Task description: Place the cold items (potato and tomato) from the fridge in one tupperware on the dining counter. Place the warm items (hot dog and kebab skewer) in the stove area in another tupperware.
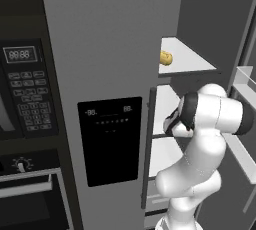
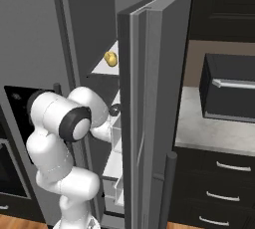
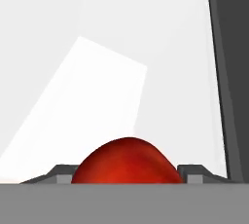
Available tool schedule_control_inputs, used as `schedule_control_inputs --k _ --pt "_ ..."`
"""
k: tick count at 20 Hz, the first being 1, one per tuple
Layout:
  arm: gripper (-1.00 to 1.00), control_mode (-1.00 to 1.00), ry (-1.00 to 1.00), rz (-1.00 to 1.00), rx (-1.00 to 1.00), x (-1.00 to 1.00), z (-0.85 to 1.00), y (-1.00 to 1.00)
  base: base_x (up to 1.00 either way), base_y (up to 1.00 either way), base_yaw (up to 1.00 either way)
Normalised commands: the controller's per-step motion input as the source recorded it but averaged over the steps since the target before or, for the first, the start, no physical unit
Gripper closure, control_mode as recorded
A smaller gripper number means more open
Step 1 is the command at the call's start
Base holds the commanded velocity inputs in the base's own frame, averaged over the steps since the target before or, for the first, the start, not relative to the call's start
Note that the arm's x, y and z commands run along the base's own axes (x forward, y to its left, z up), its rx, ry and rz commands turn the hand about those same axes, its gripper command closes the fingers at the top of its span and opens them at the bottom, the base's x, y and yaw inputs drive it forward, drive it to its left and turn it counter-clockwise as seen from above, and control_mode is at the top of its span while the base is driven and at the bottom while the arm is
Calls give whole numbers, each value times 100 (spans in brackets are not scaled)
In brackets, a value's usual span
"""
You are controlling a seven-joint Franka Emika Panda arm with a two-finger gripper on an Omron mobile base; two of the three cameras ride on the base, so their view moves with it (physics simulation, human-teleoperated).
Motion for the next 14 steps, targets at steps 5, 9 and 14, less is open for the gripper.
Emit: schedule_control_inputs --k 5,9,14 --pt "100 -100 -15 0 0 -43 64 16 0 0 0" --pt "100 -100 10 0 19 -17 99 4 0 0 0" --pt "100 -100 38 0 37 0 93 13 0 0 0"
